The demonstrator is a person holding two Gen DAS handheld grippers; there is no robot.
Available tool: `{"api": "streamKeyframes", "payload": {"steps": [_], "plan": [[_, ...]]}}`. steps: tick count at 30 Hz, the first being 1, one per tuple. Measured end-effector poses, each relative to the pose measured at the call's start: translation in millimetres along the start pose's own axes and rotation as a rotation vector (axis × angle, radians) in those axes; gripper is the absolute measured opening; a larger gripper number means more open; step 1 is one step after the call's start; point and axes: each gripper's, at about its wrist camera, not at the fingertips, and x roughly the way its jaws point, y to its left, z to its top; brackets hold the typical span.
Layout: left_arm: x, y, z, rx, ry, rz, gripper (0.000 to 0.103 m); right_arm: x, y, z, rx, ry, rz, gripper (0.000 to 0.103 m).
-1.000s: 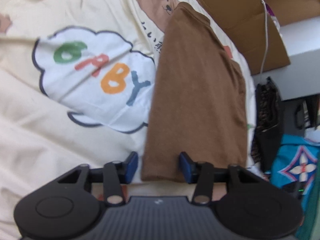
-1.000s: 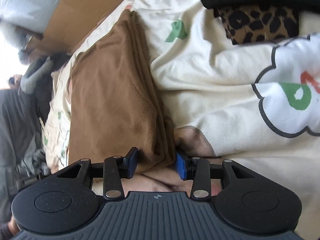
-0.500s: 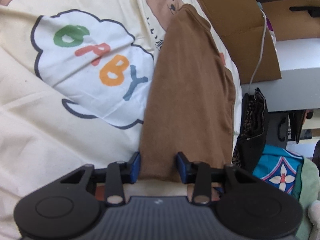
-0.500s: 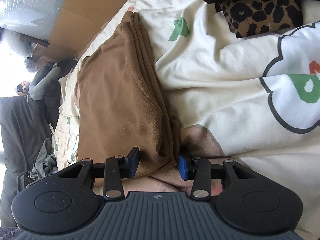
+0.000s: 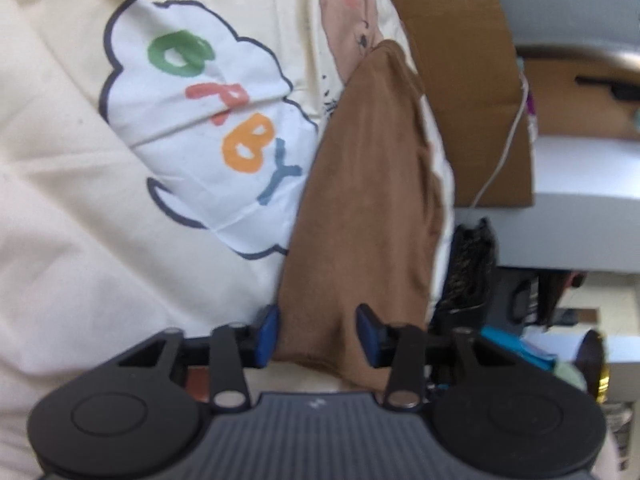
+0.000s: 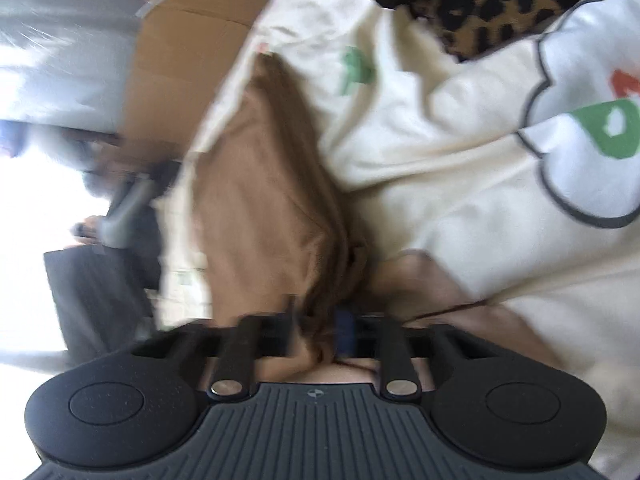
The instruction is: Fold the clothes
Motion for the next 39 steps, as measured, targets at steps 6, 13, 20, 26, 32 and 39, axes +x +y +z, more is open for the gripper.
{"api": "streamKeyframes", "payload": {"steps": [6,13,20,26,32,39], "plan": [[4,-9,0,0.037,-0.008,0.005,0.029,4,-3,3,-0.016,-0.001,-0.086,0.018],[17,-2,-5,0.071,0.015,0.075,0.048,15,-2,8,-0.034,0.003,-0.108,0.023],[22,2,-10,0.030,-0.002,0.065,0.014,13,9,6,-0.076,0.005,-0.126,0.011],[9,-14,-7,0.083,0.004,0.103,0.011,2,21,-2,-0.064,-0.016,-0.121,0.010],[-9,-31,-12,0.114,-0.003,0.146,0.010,-9,35,-19,-0.062,-0.019,-0.111,0.010],[-22,-48,-28,0.149,0.020,0.201,0.010,-32,40,-51,-0.050,-0.018,-0.094,0.010]]}}
